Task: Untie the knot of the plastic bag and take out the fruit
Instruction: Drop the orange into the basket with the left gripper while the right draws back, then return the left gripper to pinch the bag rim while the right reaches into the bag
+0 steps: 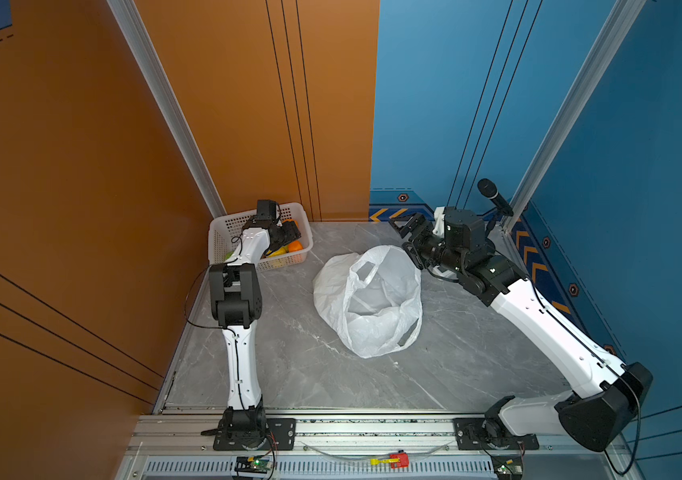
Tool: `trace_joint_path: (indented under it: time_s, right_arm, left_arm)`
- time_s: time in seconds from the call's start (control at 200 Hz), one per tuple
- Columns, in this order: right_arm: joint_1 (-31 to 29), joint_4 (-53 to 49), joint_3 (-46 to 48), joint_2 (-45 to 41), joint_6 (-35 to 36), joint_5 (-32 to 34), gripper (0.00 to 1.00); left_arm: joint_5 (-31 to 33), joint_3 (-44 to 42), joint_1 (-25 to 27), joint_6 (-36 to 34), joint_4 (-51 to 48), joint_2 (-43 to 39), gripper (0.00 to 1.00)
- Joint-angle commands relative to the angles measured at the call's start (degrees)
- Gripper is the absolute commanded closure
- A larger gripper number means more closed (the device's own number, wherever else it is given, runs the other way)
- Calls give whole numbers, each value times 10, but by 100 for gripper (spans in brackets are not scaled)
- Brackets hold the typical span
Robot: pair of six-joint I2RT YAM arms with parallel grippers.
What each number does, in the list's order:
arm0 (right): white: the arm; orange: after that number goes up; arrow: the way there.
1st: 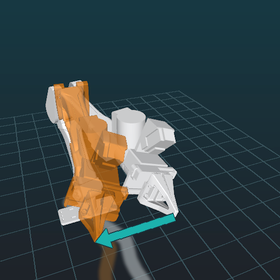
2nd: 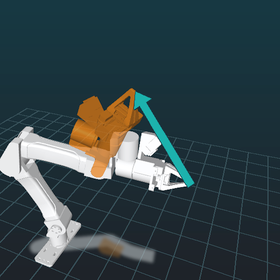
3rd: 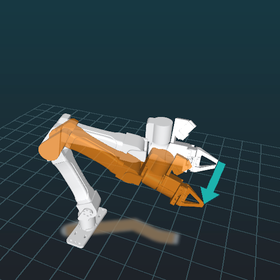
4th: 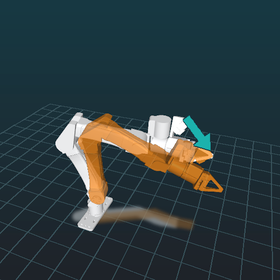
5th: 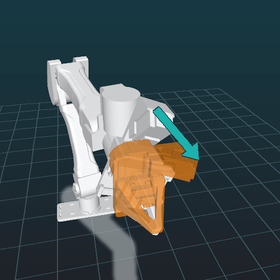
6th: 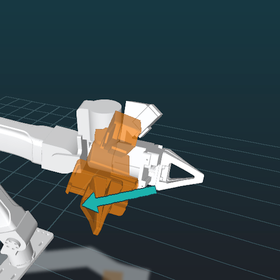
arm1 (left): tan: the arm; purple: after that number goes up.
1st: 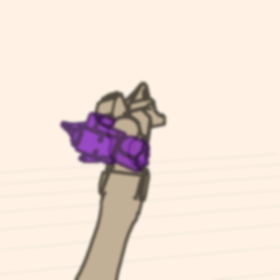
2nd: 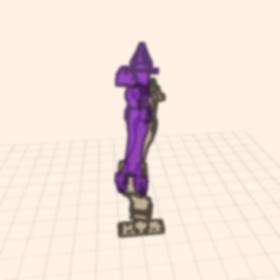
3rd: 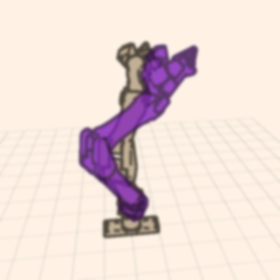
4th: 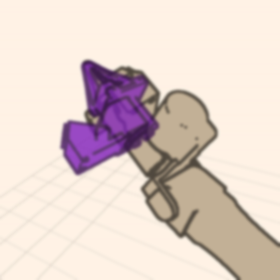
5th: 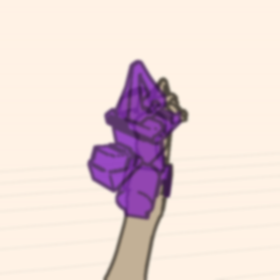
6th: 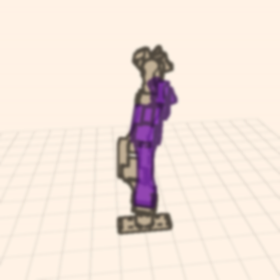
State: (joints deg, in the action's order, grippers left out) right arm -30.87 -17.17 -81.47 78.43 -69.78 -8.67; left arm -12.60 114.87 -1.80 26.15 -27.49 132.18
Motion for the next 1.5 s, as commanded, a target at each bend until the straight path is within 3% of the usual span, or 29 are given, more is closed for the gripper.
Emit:
trace_joint_path:
  time_s: [0.0, 0.065, 0.265, 0.456, 0.676, 0.896, 1.111, 1.246, 1.492]
  right_arm:
    - [-4, -16, 4, -18, 20, 19, 9]
    - [-4, -19, 4, -20, 23, 19, 9]
    - [-4, -31, 4, -25, 35, 20, 9]
    - [-5, -45, 25, -35, 63, 23, 10]
    - [-6, -52, 67, -50, 124, 37, 14]
    - [-9, -49, 117, -53, 155, 48, 22]
    - [-14, -32, 171, -47, 156, 38, 28]
    - [-22, -27, 190, -39, 163, 35, 29]
    - [-54, 37, 221, -7, 166, 53, 29]
  left_arm:
    - [12, -12, 2, -14, -22, -40, 15]
    - [19, -21, 2, -17, -22, -60, 9]
    - [24, -49, 3, -13, -28, -142, 9]
    - [-26, -93, 19, 2, -28, -253, 12]
    - [-65, -159, 77, 1, -62, -374, 13]
    - [-38, -240, 163, -3, -91, -469, 12]
    - [-23, -317, 237, 0, -101, -484, 12]
    - [-49, -328, 275, -13, -101, -470, 11]
    - [-87, -332, 294, -30, -100, -434, 15]
